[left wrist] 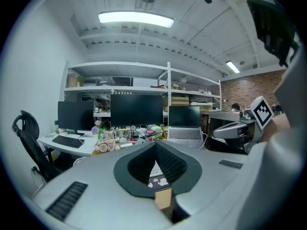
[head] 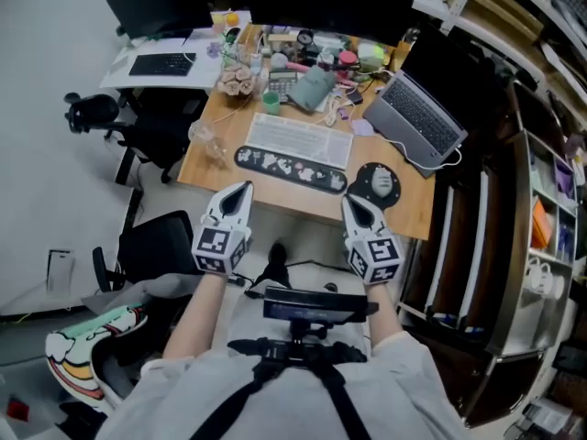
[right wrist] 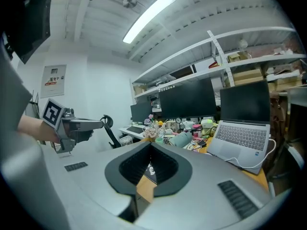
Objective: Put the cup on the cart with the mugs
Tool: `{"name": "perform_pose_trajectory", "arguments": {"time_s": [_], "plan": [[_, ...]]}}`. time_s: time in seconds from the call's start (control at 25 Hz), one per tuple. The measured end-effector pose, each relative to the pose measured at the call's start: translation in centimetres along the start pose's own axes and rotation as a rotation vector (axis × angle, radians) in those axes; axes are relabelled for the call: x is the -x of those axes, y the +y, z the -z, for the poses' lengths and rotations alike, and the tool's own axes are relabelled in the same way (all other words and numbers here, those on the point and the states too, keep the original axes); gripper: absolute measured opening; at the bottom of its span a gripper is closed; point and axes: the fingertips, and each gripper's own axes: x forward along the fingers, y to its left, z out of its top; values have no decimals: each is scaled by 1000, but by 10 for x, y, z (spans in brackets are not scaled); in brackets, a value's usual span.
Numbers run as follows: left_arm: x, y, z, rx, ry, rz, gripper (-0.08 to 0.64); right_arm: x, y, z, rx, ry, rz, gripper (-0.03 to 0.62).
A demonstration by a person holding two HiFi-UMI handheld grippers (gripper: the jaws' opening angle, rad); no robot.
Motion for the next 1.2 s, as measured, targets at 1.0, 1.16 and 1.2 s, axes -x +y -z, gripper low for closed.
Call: {"name": "perform_pose_trajectory", "arguments": {"time_s": [1.0,1.16,1.2], "plan": [[-242,111,24,-134,326,196,85,-211,-20,0,32,176,-34,8],[-286,124,54,-142,449,225,196,-239,-32,6,27,196,-65,8],[-296,129,61,-142,474,230,210,-245,-34,9,21,207,-75,8]]}}
